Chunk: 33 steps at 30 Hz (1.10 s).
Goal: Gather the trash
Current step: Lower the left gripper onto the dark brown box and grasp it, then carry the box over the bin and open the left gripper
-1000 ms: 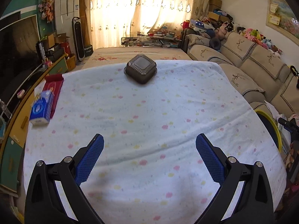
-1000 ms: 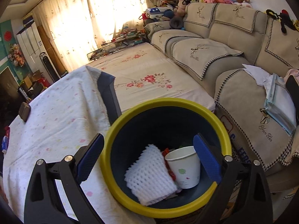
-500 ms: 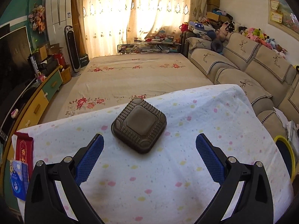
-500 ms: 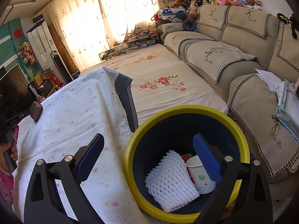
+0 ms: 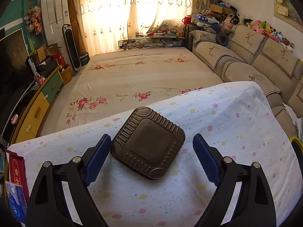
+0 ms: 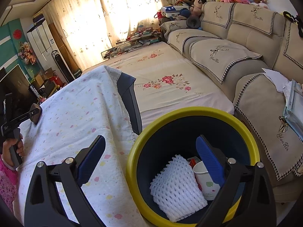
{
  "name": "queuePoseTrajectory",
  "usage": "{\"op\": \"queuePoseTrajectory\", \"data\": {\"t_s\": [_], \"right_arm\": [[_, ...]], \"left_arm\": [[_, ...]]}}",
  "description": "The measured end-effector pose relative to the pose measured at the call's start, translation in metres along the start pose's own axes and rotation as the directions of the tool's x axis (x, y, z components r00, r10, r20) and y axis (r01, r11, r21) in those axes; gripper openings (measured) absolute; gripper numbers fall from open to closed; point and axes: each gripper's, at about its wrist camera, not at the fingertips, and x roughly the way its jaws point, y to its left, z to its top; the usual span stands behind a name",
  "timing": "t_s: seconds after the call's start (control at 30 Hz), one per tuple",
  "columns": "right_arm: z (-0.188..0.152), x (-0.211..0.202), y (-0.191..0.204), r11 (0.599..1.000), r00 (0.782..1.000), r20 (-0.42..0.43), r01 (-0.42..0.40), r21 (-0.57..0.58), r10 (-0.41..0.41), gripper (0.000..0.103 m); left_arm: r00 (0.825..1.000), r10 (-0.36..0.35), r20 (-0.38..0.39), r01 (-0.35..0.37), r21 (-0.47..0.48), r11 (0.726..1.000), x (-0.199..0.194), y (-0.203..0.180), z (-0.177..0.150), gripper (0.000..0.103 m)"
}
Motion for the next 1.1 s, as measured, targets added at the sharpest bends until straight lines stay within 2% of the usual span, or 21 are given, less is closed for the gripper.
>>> {"op": "queuePoseTrajectory", "data": {"t_s": [0.13,0.23,0.3,0.43,0.63,0.77,0.93,1.1], "right_arm": [[-0.001,0.002,-0.001,1.0,1.0,-0.009,-0.001,-0.002,0.001,0.092],[-0.003,0.001,-0.002,1.0,1.0,-0.016,-0.005,0.005,0.005,0.092],[-0.005,-0.003,-0.003,1.0,1.0,-0.015,-0.015,0.009,0.015,0.092],[-0.009,-0.016,-0.007,1.0,1.0,-0.003,-0.026,0.018,0.026,0.092],[-0.018,-0.047,-0.018,1.0,0.999,0.018,-0.026,0.012,0.026,0.092],[-0.029,-0.07,-0.029,1.0,0.999,0.029,-0.017,0.003,0.017,0.092],[-0.043,-0.098,-0.048,1.0,0.999,0.045,0.011,-0.003,-0.011,0.092],[-0.049,-0.127,-0.072,1.0,0.997,0.082,0.013,0.007,-0.014,0.092]], "left_arm": [[1.0,0.013,0.005,-0.013,0.009,1.0,0.003,-0.001,0.0,0.074],[1.0,-0.009,-0.009,0.009,0.001,1.0,-0.001,-0.002,-0.003,0.072],[1.0,0.005,-0.003,-0.005,0.009,1.0,-0.011,-0.004,-0.01,0.072],[1.0,0.001,0.023,-0.001,0.007,1.0,-0.053,-0.013,-0.026,0.072],[0.997,0.001,0.072,-0.002,0.02,1.0,-0.141,-0.044,-0.065,0.072],[0.996,-0.033,0.086,0.03,0.031,0.999,-0.194,-0.077,-0.098,0.072],[0.987,-0.124,0.098,0.116,0.089,0.989,-0.24,-0.14,-0.128,0.073],[0.964,-0.26,0.05,0.247,0.185,0.951,-0.255,-0.224,-0.141,0.073]]}}
